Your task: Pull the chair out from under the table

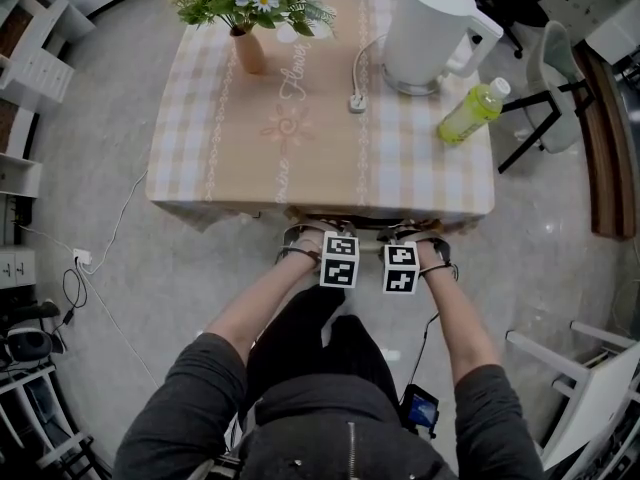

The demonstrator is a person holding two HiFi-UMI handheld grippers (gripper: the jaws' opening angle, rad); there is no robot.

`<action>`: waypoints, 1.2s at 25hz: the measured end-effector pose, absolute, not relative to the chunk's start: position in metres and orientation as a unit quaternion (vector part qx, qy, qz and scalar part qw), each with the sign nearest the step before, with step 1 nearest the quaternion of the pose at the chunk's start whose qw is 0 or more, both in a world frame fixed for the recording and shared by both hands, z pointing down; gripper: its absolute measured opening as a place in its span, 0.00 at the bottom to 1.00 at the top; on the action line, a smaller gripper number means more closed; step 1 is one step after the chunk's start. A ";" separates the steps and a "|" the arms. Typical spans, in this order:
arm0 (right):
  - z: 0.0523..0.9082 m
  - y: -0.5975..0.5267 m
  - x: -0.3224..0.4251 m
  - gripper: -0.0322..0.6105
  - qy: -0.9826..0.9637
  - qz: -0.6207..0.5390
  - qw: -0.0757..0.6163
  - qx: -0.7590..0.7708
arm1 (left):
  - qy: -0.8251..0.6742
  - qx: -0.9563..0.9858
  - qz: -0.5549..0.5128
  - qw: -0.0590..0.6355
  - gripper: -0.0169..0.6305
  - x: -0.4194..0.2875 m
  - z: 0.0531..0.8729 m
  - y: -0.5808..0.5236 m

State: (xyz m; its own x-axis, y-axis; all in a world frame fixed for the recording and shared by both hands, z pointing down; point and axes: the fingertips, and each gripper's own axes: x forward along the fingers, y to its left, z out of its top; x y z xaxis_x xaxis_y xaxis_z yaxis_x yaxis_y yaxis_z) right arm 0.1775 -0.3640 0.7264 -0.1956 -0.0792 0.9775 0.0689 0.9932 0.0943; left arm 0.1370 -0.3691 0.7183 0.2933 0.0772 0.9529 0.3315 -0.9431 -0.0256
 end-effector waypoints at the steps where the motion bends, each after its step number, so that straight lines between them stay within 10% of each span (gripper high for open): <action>1: 0.726 -0.362 0.177 0.26 -0.771 -0.058 0.635 0.004 | -0.128 -0.796 -0.581 0.110 0.27 0.136 0.718 -0.367; 30: 0.727 -0.291 0.170 0.26 -0.771 -0.050 0.635 0.002 | -0.132 -0.784 -0.597 0.106 0.27 0.128 0.720 -0.297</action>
